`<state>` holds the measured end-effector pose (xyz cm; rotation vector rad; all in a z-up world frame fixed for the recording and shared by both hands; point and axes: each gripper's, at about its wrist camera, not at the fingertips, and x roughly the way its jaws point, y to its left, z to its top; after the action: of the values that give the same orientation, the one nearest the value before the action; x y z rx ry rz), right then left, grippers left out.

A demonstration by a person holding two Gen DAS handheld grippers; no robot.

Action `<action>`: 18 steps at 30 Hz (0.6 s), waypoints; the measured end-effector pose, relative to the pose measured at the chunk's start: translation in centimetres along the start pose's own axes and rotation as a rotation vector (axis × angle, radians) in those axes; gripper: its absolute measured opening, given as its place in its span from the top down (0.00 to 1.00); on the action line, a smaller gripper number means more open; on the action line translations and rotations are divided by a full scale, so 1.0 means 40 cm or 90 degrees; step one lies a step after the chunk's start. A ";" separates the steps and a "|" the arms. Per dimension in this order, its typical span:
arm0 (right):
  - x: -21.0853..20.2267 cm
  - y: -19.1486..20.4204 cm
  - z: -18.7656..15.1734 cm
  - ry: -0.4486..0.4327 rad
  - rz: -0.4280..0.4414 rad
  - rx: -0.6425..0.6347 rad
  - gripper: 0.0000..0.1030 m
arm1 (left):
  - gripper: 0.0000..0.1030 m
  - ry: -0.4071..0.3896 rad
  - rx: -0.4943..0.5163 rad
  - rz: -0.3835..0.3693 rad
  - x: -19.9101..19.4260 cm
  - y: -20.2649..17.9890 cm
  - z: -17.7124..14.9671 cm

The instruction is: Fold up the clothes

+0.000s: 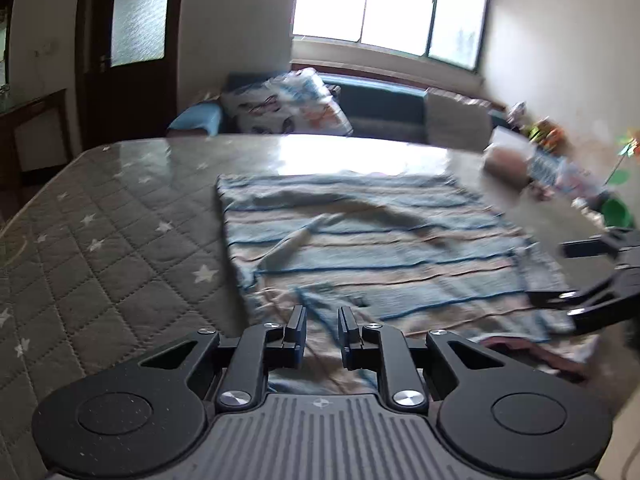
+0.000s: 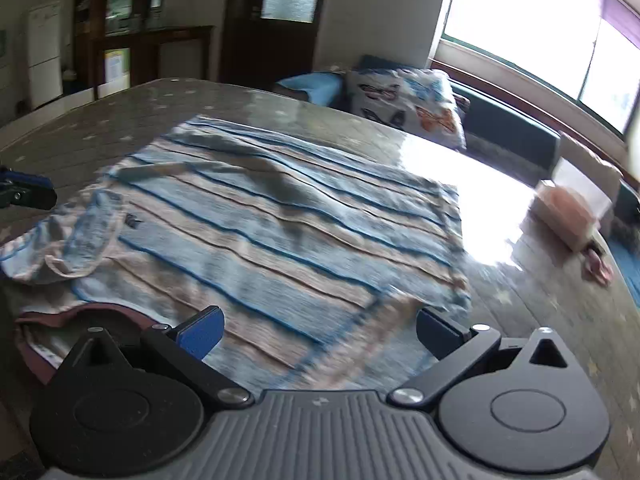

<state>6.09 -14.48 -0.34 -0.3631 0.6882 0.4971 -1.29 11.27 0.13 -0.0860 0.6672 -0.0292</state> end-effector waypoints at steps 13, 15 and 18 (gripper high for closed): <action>0.018 -0.085 -0.053 0.034 0.003 0.048 0.00 | 0.72 0.017 0.056 0.039 0.052 -0.023 -0.005; 0.019 -0.104 -0.037 0.018 -0.007 0.054 0.00 | 0.71 0.013 0.056 0.043 0.057 -0.023 0.006; 0.030 -0.128 -0.011 0.005 -0.026 0.053 0.00 | 0.65 0.018 0.059 0.048 0.072 -0.025 0.016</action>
<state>9.46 -18.53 -0.69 -0.3006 0.7054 0.4268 1.36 10.16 -1.04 0.0284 0.6955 0.0116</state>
